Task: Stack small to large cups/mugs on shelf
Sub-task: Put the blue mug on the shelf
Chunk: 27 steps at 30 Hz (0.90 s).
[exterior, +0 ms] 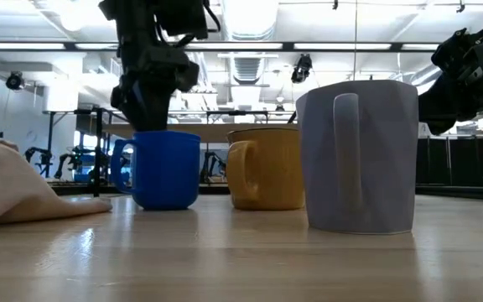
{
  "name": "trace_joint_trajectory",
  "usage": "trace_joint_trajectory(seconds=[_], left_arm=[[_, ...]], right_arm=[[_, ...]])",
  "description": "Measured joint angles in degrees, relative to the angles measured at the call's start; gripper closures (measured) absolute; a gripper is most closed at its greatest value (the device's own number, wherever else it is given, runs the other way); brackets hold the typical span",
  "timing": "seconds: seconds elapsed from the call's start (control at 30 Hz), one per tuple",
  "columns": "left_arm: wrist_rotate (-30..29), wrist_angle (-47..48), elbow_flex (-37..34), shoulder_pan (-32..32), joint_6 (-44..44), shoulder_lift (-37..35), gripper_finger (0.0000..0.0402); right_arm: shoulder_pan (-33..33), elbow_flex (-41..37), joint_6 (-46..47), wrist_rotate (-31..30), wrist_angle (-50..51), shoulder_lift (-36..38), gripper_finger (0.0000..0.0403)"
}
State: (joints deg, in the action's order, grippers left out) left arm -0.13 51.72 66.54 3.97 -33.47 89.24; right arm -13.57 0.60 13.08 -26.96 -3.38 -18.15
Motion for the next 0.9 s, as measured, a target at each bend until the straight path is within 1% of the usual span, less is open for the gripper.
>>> trace_joint_trajectory(seconds=[0.3, 0.4, 0.53, 0.8, 0.83, 0.9], left_arm=[[-0.2, -1.6, -0.1, 0.0, 1.5, 4.0, 0.0184], [-0.2, -1.7, 0.0, 0.0, 1.5, 4.2, 0.0200], [-0.5, -1.8, 0.0, 0.0, 1.5, 3.9, 0.0246], [-0.5, -1.8, -0.1, 0.0, 2.9, 3.7, 0.0375], [-0.5, -1.8, -0.1, 0.0, 2.9, 3.7, 0.0388], [-0.2, -1.5, 0.0, 0.0, 3.4, 3.6, 0.0396]], right_arm=[[0.0, 0.0, 0.0, 0.0, 0.0, 0.0, 0.0394], [0.0, 0.0, 0.0, 0.0, 0.0, 0.0, 0.0394], [0.0, 0.0, 0.0, 0.0, 0.0, 0.0, 0.0394], [0.0, 0.0, 0.0, 0.0, 0.0, 0.0, 0.0394], [0.0, 0.0, 0.0, 0.0, 0.0, 0.0, 0.0394], [0.0, 0.0, 0.0, 0.0, 0.0, 0.0, 0.0394]])
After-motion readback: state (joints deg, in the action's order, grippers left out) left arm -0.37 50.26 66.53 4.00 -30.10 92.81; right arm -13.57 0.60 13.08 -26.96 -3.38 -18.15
